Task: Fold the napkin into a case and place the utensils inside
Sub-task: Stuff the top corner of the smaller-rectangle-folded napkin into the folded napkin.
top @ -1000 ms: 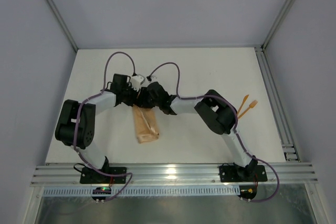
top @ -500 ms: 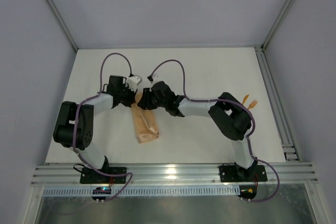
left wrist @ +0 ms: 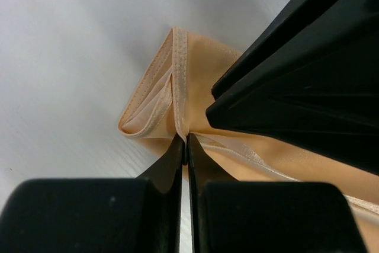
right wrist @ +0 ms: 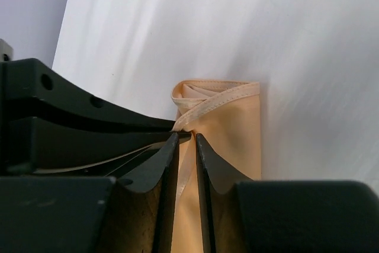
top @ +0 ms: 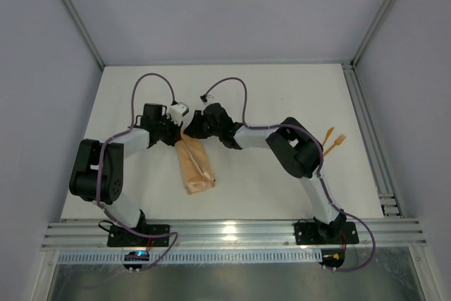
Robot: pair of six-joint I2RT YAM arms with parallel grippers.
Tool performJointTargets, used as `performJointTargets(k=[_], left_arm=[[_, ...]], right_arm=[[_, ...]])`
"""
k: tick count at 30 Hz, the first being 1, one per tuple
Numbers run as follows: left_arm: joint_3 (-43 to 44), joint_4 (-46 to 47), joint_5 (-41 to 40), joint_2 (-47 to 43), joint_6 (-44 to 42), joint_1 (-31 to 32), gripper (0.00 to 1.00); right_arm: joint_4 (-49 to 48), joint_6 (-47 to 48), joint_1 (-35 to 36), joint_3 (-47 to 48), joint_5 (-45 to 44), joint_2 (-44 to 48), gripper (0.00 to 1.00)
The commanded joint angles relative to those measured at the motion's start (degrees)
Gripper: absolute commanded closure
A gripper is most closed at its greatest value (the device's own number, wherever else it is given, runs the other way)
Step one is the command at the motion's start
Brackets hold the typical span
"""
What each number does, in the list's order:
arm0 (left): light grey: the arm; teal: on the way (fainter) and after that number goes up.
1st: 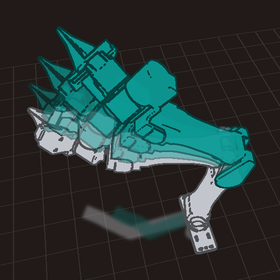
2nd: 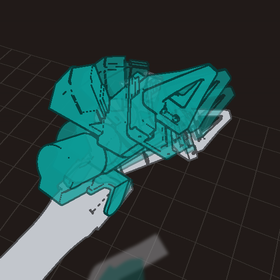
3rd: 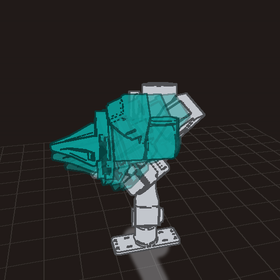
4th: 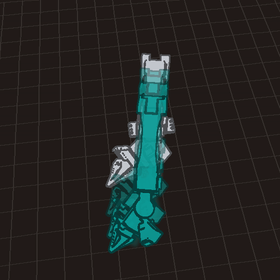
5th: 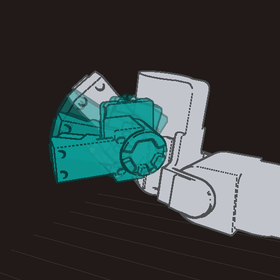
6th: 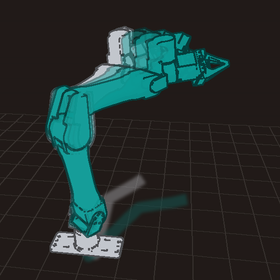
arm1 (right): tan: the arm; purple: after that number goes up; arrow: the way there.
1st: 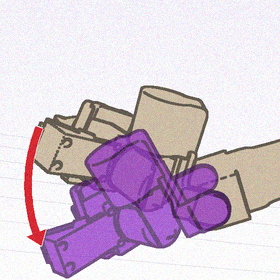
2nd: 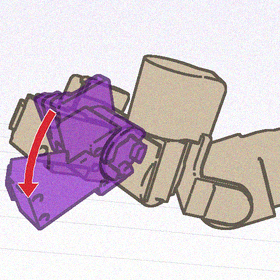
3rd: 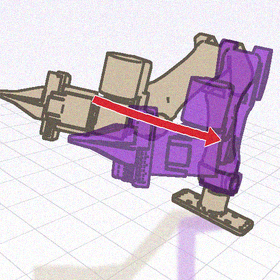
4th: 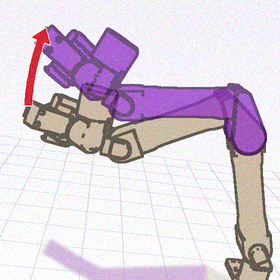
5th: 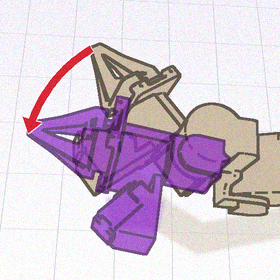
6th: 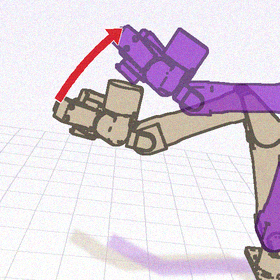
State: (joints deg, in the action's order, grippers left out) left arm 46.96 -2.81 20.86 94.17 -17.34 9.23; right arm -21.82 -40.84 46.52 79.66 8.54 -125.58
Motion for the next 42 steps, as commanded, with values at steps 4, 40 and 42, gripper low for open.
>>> performJointTargets(k=[4, 40, 42], left_arm=[[0.0, 0.7, 0.9, -1.0, -0.9, -0.2, 1.00], [6.0, -12.0, -9.7, -0.8, -7.9, 3.6, 0.98], [5.4, -10.6, -10.8, -1.8, -7.1, 3.5, 1.00]], right_arm=[[1.3, -3.1, 1.0, 2.0, 2.9, -2.4, 0.79], [-2.4, -8.3, 0.7, -3.5, 3.1, -4.3, 0.85], [-2.3, -8.1, 0.8, -3.5, 3.3, -4.4, 0.84]])
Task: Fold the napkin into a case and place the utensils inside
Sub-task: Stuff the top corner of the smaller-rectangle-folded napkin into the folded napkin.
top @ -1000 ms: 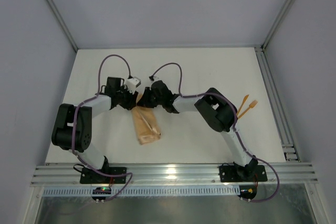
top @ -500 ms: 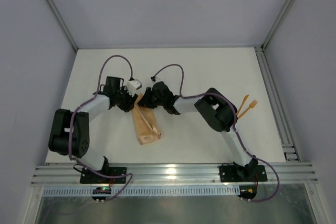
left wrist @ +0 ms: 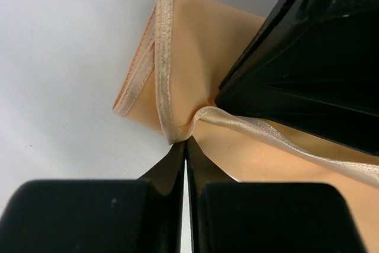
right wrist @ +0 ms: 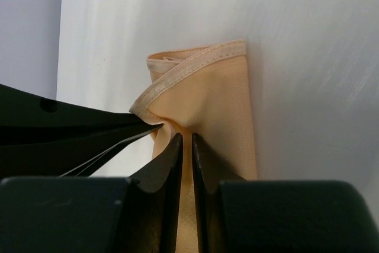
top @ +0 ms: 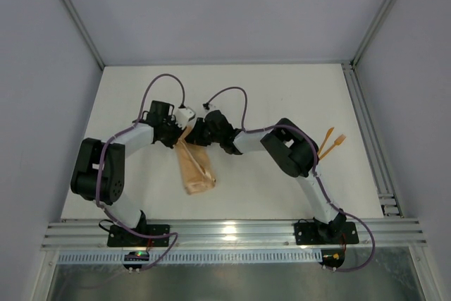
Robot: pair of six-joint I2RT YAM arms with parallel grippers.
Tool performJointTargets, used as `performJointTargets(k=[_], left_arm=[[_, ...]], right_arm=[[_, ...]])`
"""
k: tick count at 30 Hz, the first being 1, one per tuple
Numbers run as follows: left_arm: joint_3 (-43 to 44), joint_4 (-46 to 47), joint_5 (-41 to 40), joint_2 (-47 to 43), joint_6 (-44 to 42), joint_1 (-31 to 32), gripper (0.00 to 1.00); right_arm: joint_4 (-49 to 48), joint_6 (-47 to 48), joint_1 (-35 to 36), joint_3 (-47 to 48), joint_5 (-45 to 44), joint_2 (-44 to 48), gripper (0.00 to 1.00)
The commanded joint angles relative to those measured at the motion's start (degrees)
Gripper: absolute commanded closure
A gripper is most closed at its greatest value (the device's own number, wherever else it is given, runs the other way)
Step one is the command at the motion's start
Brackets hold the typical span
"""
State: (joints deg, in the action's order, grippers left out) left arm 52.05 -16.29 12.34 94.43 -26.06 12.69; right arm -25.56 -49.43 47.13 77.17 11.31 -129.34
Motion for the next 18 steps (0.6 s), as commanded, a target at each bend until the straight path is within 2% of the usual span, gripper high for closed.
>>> performJointTargets(k=[1, 8, 14, 18], left_arm=[[0.2, 3.3, -2.7, -2.1, 1.8, 0.1, 1.00], [1.0, 6.3, -4.3, -2.4, 7.9, -0.1, 1.00], [1.0, 7.5, 0.9, -3.0, 12.2, -0.2, 1.00], [0.6, 7.9, 3.8, -3.3, 14.3, -0.2, 1.00]], right_arm=[[1.3, 0.6, 0.2, -1.1, 0.7, -0.7, 0.85], [1.8, 2.1, 0.1, -1.1, 2.3, -0.7, 0.85], [3.7, 6.2, 0.4, 1.3, 5.8, -1.2, 0.87], [2.1, 5.0, 0.4, 2.2, 7.2, -1.7, 0.87]])
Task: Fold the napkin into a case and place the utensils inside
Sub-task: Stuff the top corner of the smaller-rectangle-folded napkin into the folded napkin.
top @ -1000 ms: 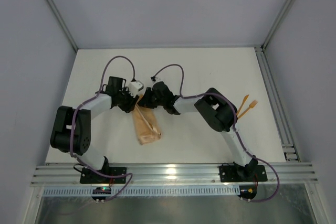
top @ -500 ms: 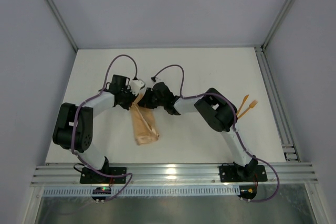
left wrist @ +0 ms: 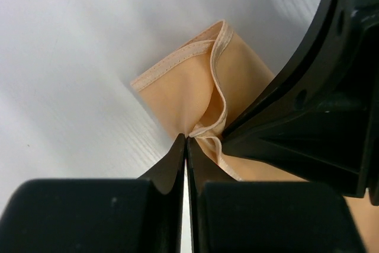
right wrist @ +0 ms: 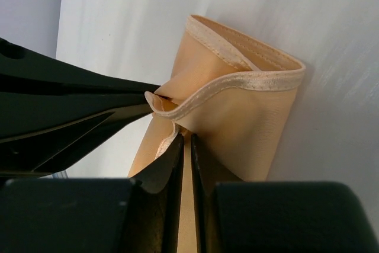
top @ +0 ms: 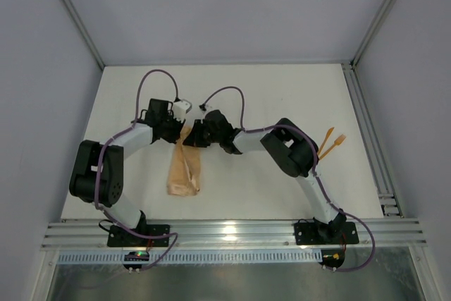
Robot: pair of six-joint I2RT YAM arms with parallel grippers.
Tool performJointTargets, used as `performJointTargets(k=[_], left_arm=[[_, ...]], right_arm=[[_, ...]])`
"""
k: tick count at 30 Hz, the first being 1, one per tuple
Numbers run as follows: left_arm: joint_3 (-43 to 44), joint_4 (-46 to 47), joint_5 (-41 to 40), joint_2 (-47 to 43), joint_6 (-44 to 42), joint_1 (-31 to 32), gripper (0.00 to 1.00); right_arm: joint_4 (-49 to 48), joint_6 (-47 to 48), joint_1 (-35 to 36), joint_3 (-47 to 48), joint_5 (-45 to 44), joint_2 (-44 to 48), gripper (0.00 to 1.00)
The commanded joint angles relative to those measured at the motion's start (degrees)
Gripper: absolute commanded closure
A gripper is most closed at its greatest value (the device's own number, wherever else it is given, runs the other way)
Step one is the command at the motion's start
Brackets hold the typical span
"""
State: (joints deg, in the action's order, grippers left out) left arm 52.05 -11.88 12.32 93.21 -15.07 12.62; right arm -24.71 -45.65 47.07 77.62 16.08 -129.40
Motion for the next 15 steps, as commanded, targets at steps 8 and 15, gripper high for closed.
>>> performJointTargets(k=[8, 15], left_arm=[[-0.1, 3.5, 4.9, -1.8, 3.6, -0.3, 1.00], [-2.1, 3.4, 12.7, -5.7, 2.2, -0.9, 1.00]], right_arm=[[-0.9, -5.3, 0.0, 0.0, -2.4, -2.0, 0.87], [-3.5, -11.3, -0.7, -1.6, -6.3, -1.3, 0.87]])
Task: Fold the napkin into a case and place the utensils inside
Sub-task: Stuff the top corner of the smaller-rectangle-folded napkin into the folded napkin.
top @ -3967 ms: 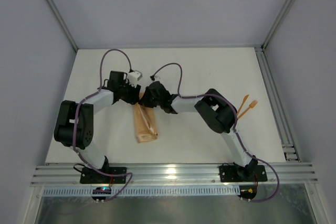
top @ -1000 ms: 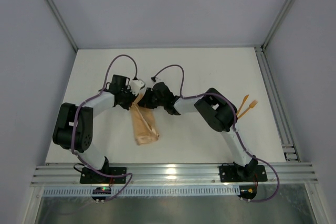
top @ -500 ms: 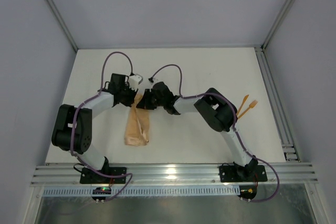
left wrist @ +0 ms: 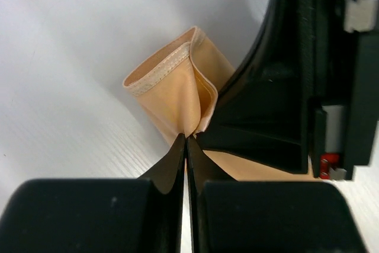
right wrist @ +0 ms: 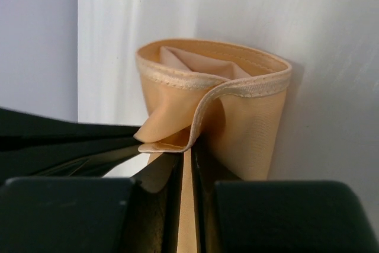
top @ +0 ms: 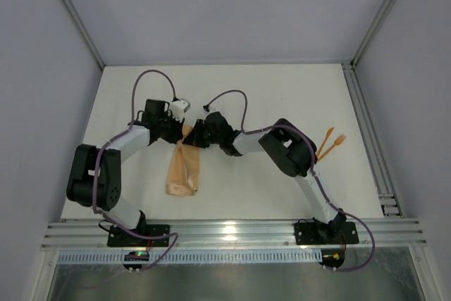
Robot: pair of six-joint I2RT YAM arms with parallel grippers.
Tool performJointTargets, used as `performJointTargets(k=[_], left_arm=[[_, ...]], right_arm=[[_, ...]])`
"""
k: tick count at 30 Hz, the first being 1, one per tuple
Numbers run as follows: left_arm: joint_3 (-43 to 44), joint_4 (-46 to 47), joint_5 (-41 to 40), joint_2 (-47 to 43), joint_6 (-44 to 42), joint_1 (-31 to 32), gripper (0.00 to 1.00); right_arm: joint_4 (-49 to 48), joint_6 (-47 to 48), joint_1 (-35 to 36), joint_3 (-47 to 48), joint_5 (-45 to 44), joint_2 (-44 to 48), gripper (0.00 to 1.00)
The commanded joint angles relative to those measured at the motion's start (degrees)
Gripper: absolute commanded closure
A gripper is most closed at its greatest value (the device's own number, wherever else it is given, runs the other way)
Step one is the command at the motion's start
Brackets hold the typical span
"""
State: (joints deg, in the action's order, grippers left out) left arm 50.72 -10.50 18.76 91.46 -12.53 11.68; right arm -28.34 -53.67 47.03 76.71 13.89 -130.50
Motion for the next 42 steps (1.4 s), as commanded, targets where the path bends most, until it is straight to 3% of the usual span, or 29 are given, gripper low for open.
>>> performJointTargets(k=[1, 17, 22, 31, 42], left_arm=[[-0.5, 0.8, 6.6, -3.9, -0.6, 0.0, 1.00], [4.2, -4.3, 5.9, 2.8, -3.6, -1.0, 1.00], [7.8, -7.3, 4.4, 7.2, -4.0, -1.0, 1.00], [9.6, -8.4, -2.0, 10.8, -2.1, -0.9, 1.00], [9.1, -8.1, 0.5, 10.1, -1.0, -1.0, 1.00]], right_arm=[[-0.8, -5.1, -0.5, -0.7, -4.5, -0.4, 0.87], [-3.5, -16.1, -0.8, 5.7, -8.0, -3.8, 0.86], [-0.6, -17.6, -0.7, 6.1, -11.9, -4.3, 0.81], [4.8, -2.4, -0.3, 3.2, -12.3, 3.7, 0.82], [5.3, 4.0, 0.0, -3.6, -11.1, 9.8, 0.78]])
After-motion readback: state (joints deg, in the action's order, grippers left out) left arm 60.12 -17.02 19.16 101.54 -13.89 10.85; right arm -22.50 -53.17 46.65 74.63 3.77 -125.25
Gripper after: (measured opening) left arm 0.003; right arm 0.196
